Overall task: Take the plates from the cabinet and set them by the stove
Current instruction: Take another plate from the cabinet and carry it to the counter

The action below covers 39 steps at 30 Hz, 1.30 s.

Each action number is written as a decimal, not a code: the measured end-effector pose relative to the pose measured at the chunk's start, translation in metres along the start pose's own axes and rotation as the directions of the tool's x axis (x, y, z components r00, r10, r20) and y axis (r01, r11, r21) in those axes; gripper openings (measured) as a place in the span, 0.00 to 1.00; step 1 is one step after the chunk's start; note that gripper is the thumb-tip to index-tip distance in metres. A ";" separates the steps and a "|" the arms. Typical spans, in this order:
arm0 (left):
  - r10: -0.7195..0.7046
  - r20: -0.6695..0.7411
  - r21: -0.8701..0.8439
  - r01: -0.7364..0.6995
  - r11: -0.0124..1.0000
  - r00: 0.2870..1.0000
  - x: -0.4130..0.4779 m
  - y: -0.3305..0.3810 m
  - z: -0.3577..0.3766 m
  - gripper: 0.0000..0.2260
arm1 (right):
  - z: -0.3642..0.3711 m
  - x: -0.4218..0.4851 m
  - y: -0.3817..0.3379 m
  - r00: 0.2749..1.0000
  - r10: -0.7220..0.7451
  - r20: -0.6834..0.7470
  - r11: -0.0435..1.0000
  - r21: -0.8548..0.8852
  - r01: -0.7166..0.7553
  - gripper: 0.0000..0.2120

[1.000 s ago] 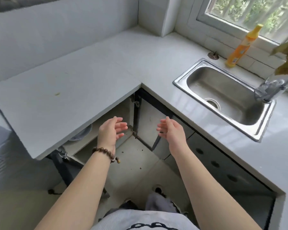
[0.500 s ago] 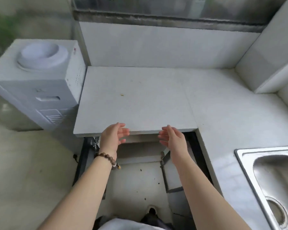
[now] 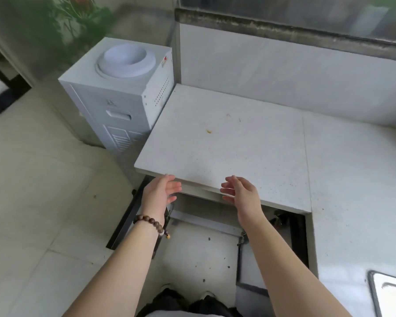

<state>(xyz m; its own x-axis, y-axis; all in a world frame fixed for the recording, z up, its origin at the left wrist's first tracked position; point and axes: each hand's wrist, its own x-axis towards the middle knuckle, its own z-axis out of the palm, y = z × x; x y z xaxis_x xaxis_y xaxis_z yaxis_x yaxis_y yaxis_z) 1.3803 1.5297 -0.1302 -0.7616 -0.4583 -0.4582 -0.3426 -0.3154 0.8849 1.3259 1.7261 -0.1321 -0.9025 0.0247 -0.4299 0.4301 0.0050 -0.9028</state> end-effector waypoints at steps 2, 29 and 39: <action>0.003 -0.006 -0.003 -0.003 1.000 1.000 0.005 -0.005 -0.002 0.10 | 0.007 0.006 0.006 1.000 0.003 0.016 1.000 -0.003 -0.003 0.10; 0.147 0.085 -0.088 -0.139 0.986 0.985 0.216 -0.273 0.017 0.12 | 0.035 0.179 0.287 0.953 -0.303 -0.020 0.952 0.031 0.304 0.09; 0.253 0.027 -0.110 -0.249 0.962 0.967 0.289 -0.309 0.035 0.08 | 0.035 0.257 0.312 0.972 -0.215 -0.095 0.966 0.125 0.226 0.10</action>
<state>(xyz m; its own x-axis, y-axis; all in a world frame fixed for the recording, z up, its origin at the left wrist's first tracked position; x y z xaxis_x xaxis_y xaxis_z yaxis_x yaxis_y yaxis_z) 1.2466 1.5243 -0.5335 -0.8379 -0.5010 -0.2168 -0.0793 -0.2812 0.9564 1.2276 1.6990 -0.5241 -0.9679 0.1182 -0.2220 0.2088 -0.1144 -0.9712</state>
